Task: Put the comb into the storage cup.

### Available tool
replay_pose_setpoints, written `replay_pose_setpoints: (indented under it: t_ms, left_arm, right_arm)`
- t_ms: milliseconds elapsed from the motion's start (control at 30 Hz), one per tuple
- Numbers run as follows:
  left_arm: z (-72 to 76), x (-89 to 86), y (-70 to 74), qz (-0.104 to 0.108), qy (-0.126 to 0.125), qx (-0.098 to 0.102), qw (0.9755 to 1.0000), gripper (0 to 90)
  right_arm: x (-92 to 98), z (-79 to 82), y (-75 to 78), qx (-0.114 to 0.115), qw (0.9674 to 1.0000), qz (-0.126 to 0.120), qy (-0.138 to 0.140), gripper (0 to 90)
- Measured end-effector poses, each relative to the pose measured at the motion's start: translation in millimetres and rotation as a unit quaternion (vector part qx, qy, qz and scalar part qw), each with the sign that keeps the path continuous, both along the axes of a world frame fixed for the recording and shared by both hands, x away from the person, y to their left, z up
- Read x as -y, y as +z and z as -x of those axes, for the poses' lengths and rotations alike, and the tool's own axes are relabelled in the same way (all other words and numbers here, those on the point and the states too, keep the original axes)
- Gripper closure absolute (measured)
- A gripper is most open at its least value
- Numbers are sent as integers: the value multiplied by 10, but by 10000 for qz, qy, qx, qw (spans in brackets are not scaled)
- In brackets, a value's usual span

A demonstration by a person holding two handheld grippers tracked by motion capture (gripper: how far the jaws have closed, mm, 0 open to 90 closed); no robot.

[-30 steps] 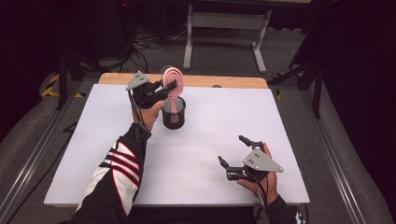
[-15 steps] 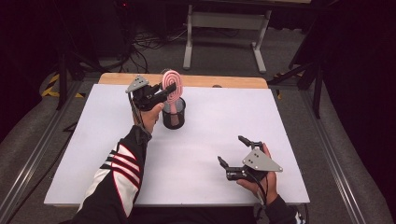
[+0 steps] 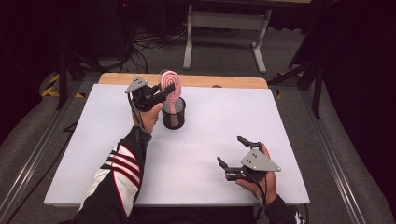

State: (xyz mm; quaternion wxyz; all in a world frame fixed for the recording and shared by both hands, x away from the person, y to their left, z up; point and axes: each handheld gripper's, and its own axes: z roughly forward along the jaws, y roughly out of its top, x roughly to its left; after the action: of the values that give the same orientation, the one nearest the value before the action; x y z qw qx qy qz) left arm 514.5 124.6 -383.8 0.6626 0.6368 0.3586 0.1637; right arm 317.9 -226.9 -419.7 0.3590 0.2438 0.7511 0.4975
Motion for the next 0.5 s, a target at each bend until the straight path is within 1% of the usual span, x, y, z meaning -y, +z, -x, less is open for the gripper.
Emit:
replay_pose_setpoints:
  t_ms: [100,167,200,333,500]
  left_arm:
    - [-15,-32,-13,52,47,-38,10000,624]
    - [-29,-54,-19,50,70,-46,10000,623]
    - [-30,-62,-19,48,126,-91,9999,622]
    - [-42,-101,0,-89,208,-95,9997,613]
    - [-55,-151,-2,-105,297,-152,9994,605]
  right_arm:
    - [-7,1,-5,-14,10000,11,7,72]
    - [-8,-4,-9,-23,10000,22,18,72]
    - [-10,-7,-14,-36,10000,29,13,72]
    - [-20,-14,-28,-54,10000,51,25,73]
    - [-27,-18,-35,-67,9999,71,30,72]
